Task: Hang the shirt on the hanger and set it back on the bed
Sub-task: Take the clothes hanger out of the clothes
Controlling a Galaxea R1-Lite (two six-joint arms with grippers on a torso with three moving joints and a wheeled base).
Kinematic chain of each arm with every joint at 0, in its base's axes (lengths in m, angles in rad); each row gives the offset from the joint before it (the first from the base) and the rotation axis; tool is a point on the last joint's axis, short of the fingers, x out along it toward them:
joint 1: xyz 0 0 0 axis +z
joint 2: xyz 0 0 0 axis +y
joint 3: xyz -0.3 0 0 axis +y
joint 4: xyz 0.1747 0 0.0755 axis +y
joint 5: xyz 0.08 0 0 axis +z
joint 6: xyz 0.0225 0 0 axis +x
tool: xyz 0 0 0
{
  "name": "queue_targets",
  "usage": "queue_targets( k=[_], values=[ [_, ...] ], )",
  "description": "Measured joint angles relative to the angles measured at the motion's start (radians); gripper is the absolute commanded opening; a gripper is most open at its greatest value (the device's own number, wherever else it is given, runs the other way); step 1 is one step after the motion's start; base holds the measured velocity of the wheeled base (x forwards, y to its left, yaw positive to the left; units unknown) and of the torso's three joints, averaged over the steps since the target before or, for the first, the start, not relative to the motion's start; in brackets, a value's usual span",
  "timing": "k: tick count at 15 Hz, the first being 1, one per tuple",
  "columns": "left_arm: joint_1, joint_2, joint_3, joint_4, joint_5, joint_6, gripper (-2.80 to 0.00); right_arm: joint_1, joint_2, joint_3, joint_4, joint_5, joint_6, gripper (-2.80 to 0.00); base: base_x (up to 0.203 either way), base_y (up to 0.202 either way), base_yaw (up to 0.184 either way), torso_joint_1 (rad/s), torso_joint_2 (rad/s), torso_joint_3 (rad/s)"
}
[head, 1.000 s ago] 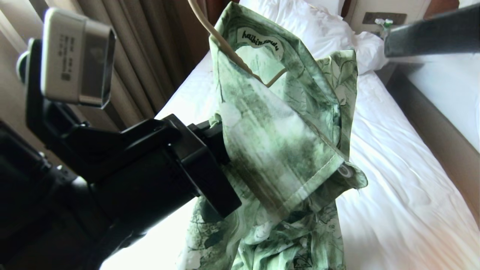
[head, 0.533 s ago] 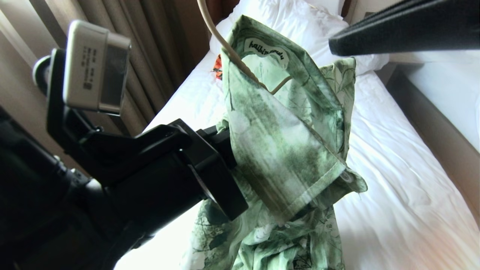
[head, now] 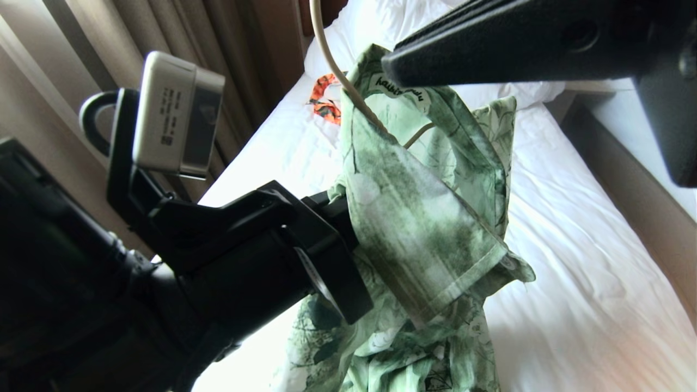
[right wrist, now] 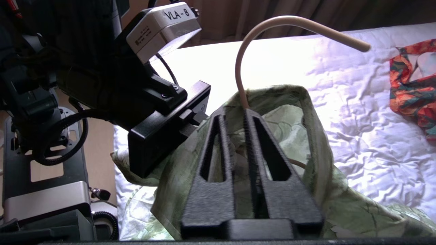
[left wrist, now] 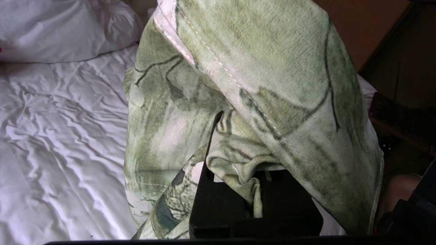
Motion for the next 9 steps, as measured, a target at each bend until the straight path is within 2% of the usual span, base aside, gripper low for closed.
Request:
queue_targets(
  k=[9],
  values=[
    [-0.011, -0.002, 0.003, 0.0, 0.0, 0.001, -2.8, 0.007, 0.062, 0.0, -0.104, -0.023, -0.025, 0.0, 0.0, 0.0, 0.0, 0.0, 0.0, 0.0]
  ],
)
